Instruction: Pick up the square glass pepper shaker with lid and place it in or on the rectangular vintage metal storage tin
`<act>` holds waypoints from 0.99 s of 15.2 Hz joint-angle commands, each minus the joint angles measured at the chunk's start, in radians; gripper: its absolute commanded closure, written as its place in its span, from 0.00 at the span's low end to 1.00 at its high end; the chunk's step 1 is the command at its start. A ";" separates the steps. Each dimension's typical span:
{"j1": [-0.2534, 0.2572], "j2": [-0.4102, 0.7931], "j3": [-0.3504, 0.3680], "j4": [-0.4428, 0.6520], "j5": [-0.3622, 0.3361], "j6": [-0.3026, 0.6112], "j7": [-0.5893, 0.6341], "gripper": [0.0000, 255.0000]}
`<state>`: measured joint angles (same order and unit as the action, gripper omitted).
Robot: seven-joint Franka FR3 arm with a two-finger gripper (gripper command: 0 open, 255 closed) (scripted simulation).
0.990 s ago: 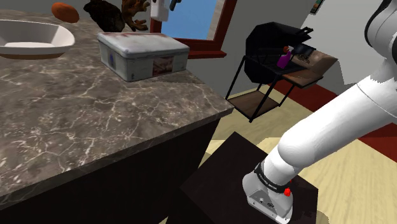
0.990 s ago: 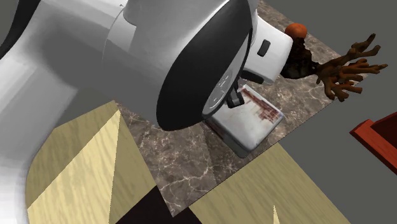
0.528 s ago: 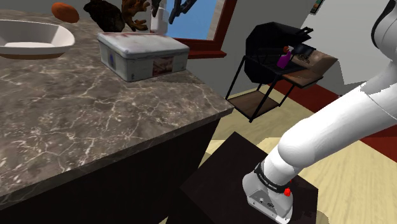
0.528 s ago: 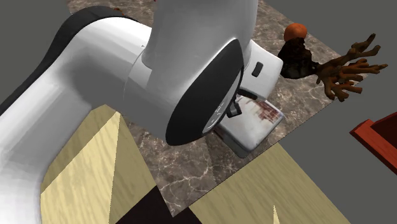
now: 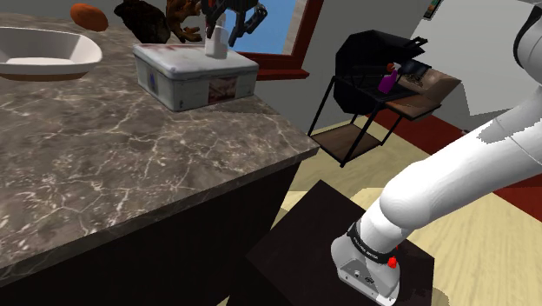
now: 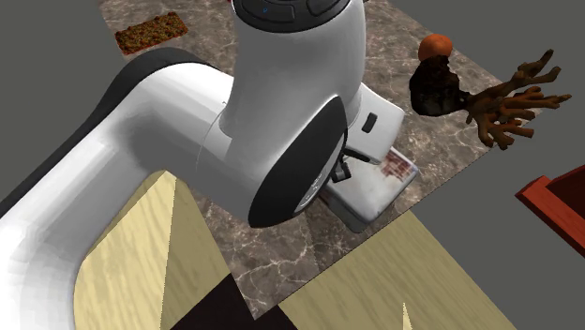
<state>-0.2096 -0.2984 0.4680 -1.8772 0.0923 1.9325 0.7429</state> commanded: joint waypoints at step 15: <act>-0.001 -0.014 -0.012 0.104 0.005 -0.124 -0.003 0.00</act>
